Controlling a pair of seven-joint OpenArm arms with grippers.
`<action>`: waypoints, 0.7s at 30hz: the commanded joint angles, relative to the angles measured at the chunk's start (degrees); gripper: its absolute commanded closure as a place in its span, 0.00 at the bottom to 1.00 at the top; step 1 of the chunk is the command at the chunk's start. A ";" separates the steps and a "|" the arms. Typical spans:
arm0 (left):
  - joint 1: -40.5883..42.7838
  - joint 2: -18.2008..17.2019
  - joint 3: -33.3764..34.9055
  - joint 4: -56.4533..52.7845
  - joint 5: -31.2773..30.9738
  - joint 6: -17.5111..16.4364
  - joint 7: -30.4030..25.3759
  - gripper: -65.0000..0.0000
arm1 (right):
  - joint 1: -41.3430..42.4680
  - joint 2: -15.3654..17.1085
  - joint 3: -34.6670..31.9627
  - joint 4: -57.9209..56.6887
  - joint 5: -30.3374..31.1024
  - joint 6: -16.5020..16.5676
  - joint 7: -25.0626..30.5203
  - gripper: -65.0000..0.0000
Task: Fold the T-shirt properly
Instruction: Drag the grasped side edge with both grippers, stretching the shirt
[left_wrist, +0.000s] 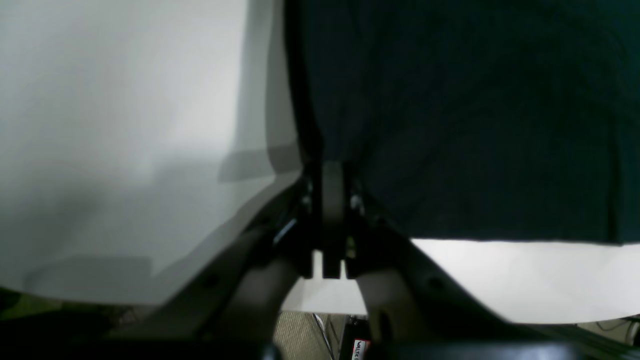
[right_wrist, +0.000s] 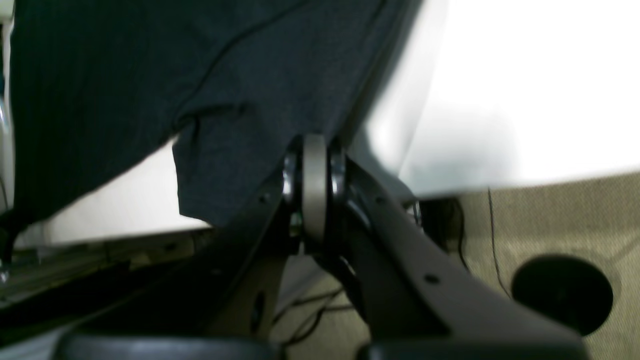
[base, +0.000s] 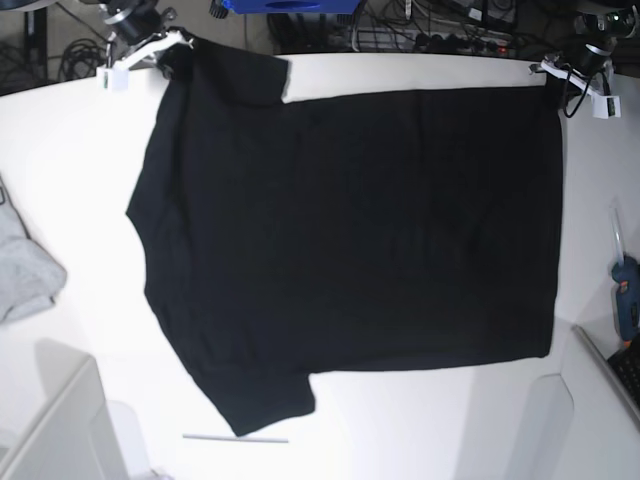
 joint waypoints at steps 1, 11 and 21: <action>1.33 -0.72 -0.43 0.94 -0.85 -0.36 -0.85 1.00 | -1.04 -0.34 0.38 0.88 0.77 0.62 0.67 1.00; 4.14 -0.81 -0.79 2.52 -0.85 -0.44 -0.94 1.00 | -2.80 -0.78 0.38 0.97 0.51 4.05 0.76 1.00; 5.37 -0.81 -1.05 5.59 -0.85 -0.44 -0.85 1.00 | -1.31 -0.25 0.38 0.44 0.33 3.79 0.76 1.00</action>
